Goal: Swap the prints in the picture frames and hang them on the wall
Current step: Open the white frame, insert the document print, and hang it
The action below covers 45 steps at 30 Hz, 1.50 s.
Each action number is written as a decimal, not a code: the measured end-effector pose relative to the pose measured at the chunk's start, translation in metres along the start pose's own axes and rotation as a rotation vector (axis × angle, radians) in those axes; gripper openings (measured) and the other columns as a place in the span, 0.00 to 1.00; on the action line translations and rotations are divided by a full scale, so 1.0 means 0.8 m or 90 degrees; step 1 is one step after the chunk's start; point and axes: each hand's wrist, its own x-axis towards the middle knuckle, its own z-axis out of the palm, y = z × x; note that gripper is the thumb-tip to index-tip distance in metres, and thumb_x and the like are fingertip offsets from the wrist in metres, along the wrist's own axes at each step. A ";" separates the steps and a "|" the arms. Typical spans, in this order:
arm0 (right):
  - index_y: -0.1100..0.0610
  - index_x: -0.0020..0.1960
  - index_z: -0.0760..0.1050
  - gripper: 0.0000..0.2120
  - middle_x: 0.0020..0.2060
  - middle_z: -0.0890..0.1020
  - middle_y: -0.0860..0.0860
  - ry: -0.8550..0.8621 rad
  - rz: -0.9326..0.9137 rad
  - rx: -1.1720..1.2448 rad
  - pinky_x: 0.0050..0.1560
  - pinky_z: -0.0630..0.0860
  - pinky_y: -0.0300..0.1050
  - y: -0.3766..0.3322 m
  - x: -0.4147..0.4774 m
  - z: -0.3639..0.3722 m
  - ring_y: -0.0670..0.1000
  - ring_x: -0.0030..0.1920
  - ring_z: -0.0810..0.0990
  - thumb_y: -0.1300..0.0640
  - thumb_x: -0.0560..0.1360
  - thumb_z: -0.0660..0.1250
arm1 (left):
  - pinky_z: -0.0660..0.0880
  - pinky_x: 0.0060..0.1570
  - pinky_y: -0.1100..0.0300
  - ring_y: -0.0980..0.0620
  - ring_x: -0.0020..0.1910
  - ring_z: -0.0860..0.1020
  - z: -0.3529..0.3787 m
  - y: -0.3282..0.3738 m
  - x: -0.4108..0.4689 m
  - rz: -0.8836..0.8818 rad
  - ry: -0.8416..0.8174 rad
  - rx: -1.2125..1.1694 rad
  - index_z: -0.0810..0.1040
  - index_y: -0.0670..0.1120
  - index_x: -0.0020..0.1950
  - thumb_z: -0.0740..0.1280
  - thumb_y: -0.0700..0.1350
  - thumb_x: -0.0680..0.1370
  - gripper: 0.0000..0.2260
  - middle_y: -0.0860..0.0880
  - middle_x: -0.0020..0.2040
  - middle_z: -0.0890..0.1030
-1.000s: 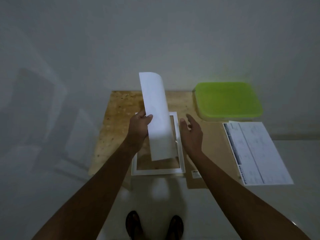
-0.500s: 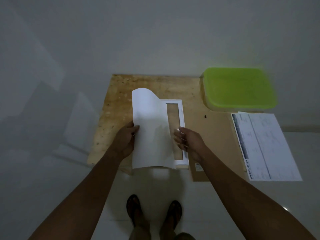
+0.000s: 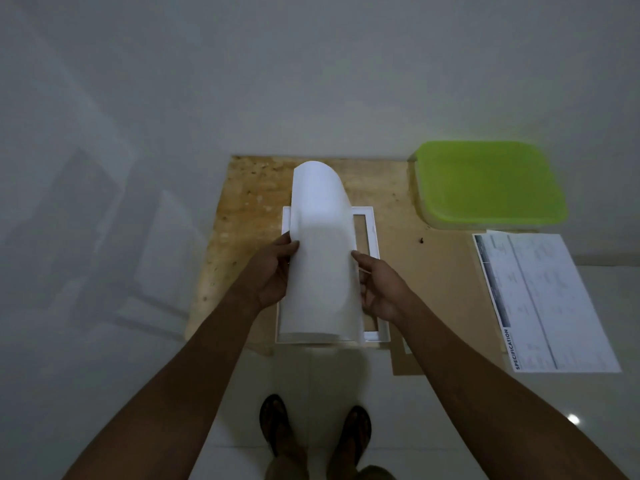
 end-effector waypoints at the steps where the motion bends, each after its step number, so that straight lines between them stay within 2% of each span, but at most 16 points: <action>1: 0.64 0.63 0.79 0.21 0.45 0.83 0.57 0.014 -0.023 0.010 0.44 0.75 0.50 -0.002 -0.001 -0.001 0.55 0.40 0.79 0.52 0.76 0.72 | 0.79 0.58 0.52 0.47 0.54 0.82 -0.003 0.001 0.002 -0.001 0.007 0.006 0.77 0.43 0.67 0.58 0.36 0.82 0.16 0.43 0.59 0.82; 2: 0.65 0.61 0.80 0.17 0.46 0.83 0.59 0.042 -0.062 0.019 0.45 0.75 0.52 -0.002 -0.001 -0.003 0.57 0.43 0.79 0.55 0.77 0.71 | 0.78 0.59 0.50 0.46 0.55 0.81 -0.006 0.000 0.004 0.003 0.026 0.027 0.77 0.43 0.67 0.59 0.36 0.82 0.15 0.43 0.60 0.82; 4: 0.63 0.45 0.81 0.04 0.36 0.80 0.59 0.147 -0.170 -0.007 0.39 0.73 0.51 -0.003 0.001 -0.008 0.55 0.36 0.76 0.62 0.75 0.70 | 0.79 0.54 0.51 0.44 0.54 0.81 -0.013 -0.006 0.009 0.046 0.131 0.178 0.80 0.42 0.62 0.62 0.37 0.82 0.11 0.44 0.55 0.83; 5: 0.59 0.36 0.77 0.08 0.29 0.75 0.55 0.217 -0.222 -0.050 0.36 0.69 0.50 -0.002 0.004 -0.012 0.52 0.31 0.72 0.63 0.73 0.71 | 0.79 0.50 0.54 0.44 0.52 0.81 -0.019 -0.010 0.012 0.085 0.211 0.313 0.82 0.43 0.56 0.64 0.39 0.80 0.09 0.47 0.50 0.84; 7: 0.53 0.28 0.73 0.14 0.26 0.73 0.48 0.319 -0.281 -0.191 0.37 0.68 0.47 -0.001 0.010 -0.021 0.50 0.30 0.70 0.61 0.70 0.71 | 0.78 0.48 0.56 0.46 0.49 0.82 -0.034 -0.021 0.018 0.147 0.324 0.555 0.85 0.44 0.53 0.71 0.41 0.77 0.07 0.48 0.46 0.84; 10: 0.50 0.37 0.81 0.06 0.33 0.82 0.46 0.395 -0.297 -0.378 0.48 0.76 0.44 -0.001 0.017 -0.029 0.50 0.40 0.81 0.57 0.72 0.72 | 0.78 0.51 0.55 0.48 0.49 0.82 -0.049 -0.037 0.027 0.146 0.364 0.652 0.85 0.44 0.57 0.74 0.45 0.73 0.13 0.46 0.50 0.86; 13: 0.47 0.43 0.81 0.02 0.36 0.81 0.44 0.438 -0.312 -0.445 0.51 0.76 0.44 -0.002 0.021 -0.029 0.50 0.42 0.81 0.55 0.72 0.72 | 0.77 0.50 0.58 0.48 0.50 0.83 -0.052 -0.044 0.035 0.152 0.391 0.675 0.85 0.44 0.58 0.75 0.46 0.72 0.15 0.47 0.50 0.86; 18: 0.50 0.54 0.83 0.11 0.37 0.80 0.44 0.472 -0.350 -0.539 0.49 0.75 0.44 -0.002 0.030 -0.024 0.51 0.44 0.81 0.54 0.72 0.72 | 0.78 0.54 0.54 0.46 0.49 0.83 -0.057 -0.045 0.045 0.175 0.428 0.738 0.84 0.45 0.58 0.78 0.47 0.69 0.18 0.46 0.50 0.86; 25: 0.52 0.62 0.81 0.17 0.43 0.82 0.51 0.448 -0.400 -0.636 0.52 0.75 0.48 0.007 0.039 -0.026 0.54 0.47 0.81 0.54 0.73 0.71 | 0.65 0.52 0.62 0.47 0.51 0.82 -0.053 -0.041 0.045 0.203 0.446 0.787 0.83 0.45 0.60 0.76 0.46 0.72 0.17 0.46 0.50 0.86; 28: 0.53 0.63 0.81 0.17 0.46 0.82 0.53 0.432 -0.409 -0.671 0.54 0.76 0.48 0.012 0.044 -0.028 0.55 0.49 0.82 0.53 0.75 0.71 | 0.68 0.52 0.61 0.47 0.47 0.83 -0.060 -0.045 0.045 0.214 0.441 0.794 0.84 0.45 0.59 0.77 0.45 0.72 0.17 0.46 0.48 0.86; 30: 0.56 0.62 0.82 0.15 0.47 0.83 0.56 0.434 -0.413 -0.682 0.53 0.76 0.49 0.012 0.047 -0.028 0.57 0.49 0.82 0.55 0.76 0.70 | 0.73 0.48 0.60 0.47 0.43 0.83 -0.062 -0.048 0.044 0.221 0.434 0.794 0.85 0.44 0.55 0.76 0.45 0.71 0.14 0.46 0.44 0.86; 33: 0.62 0.55 0.83 0.10 0.46 0.82 0.59 0.445 -0.418 -0.692 0.50 0.76 0.50 0.006 0.049 -0.026 0.60 0.47 0.81 0.59 0.76 0.70 | 0.69 0.36 0.62 0.51 0.32 0.78 -0.064 -0.052 0.046 0.224 0.423 0.828 0.85 0.43 0.41 0.76 0.45 0.71 0.05 0.48 0.33 0.82; 36: 0.65 0.52 0.82 0.08 0.45 0.82 0.61 0.462 -0.412 -0.694 0.48 0.75 0.50 -0.002 0.053 -0.028 0.61 0.46 0.80 0.62 0.76 0.68 | 0.65 0.30 0.62 0.49 0.30 0.77 -0.066 -0.054 0.054 0.232 0.407 0.885 0.78 0.42 0.32 0.75 0.46 0.70 0.12 0.46 0.29 0.78; 39: 0.65 0.52 0.82 0.09 0.47 0.82 0.61 0.464 -0.404 -0.691 0.47 0.74 0.48 -0.002 0.058 -0.033 0.61 0.48 0.81 0.61 0.76 0.69 | 0.69 0.37 0.59 0.45 0.39 0.80 -0.063 -0.052 0.057 0.255 0.400 0.981 0.83 0.43 0.42 0.75 0.49 0.72 0.09 0.45 0.39 0.81; 42: 0.56 0.61 0.82 0.14 0.55 0.81 0.57 0.461 -0.398 -0.713 0.52 0.75 0.47 0.003 0.059 -0.037 0.58 0.55 0.80 0.54 0.76 0.70 | 0.74 0.43 0.53 0.42 0.48 0.80 -0.064 -0.049 0.056 0.250 0.394 1.064 0.83 0.44 0.53 0.73 0.53 0.73 0.14 0.43 0.50 0.80; 45: 0.51 0.64 0.80 0.17 0.54 0.79 0.55 0.464 -0.406 -0.732 0.52 0.76 0.50 0.010 0.054 -0.041 0.57 0.57 0.78 0.50 0.76 0.69 | 0.76 0.49 0.52 0.43 0.53 0.79 -0.072 -0.052 0.056 0.257 0.366 1.079 0.80 0.48 0.65 0.71 0.55 0.75 0.21 0.44 0.57 0.79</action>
